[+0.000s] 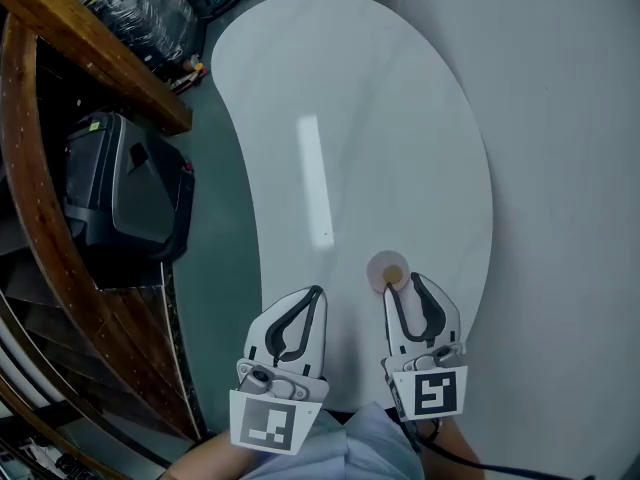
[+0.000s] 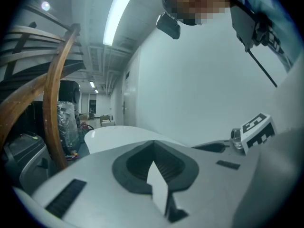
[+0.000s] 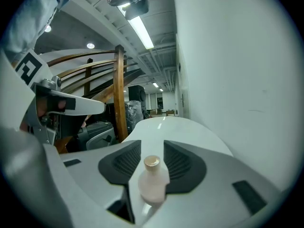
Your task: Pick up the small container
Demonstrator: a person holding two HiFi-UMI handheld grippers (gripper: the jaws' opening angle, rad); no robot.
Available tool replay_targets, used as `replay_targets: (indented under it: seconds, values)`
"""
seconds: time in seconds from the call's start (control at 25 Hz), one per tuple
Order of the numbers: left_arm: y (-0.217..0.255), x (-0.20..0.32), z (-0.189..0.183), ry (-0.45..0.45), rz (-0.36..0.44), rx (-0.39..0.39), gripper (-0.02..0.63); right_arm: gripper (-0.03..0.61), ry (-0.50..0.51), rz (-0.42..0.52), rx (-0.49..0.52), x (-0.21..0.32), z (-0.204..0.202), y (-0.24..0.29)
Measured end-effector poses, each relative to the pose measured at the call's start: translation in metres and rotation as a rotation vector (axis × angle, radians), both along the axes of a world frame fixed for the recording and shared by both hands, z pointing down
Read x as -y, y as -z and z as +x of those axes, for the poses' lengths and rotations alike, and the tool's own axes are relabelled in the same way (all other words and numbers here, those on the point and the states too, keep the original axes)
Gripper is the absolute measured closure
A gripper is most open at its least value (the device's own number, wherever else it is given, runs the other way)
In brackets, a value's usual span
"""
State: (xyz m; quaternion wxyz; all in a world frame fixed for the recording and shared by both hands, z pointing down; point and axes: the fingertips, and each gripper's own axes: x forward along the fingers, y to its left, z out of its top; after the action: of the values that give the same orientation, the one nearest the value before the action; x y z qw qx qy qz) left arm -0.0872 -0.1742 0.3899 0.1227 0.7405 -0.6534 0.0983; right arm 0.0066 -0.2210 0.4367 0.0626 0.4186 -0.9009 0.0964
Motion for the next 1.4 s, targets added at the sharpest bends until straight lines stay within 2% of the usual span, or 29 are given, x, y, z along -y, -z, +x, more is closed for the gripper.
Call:
replay_targets:
  seconds: [0.04, 0.2, 0.84, 1.12, 1.4]
  values:
    - [-0.004, 0.000, -0.001, -0.002, -0.012, -0.001, 0.613, 0.419, 0.000, -0.006, 0.000, 0.000, -0.002, -0.002]
    - [-0.019, 0.002, -0.004, 0.000, -0.058, -0.010, 0.613, 0.387, -0.006, -0.027, -0.019, 0.004, -0.004, -0.015]
    - [-0.043, 0.017, -0.024, 0.016, -0.142, -0.014, 0.614, 0.383, 0.022, -0.099, -0.091, 0.021, -0.023, -0.056]
    - [-0.045, 0.017, -0.026, 0.009, -0.146, -0.012, 0.613, 0.406, 0.006, -0.100, -0.088, 0.023, -0.025, -0.057]
    - [-0.039, 0.017, -0.028, 0.020, -0.133, -0.006, 0.612, 0.465, -0.006, -0.059, -0.125, 0.024, -0.027, -0.054]
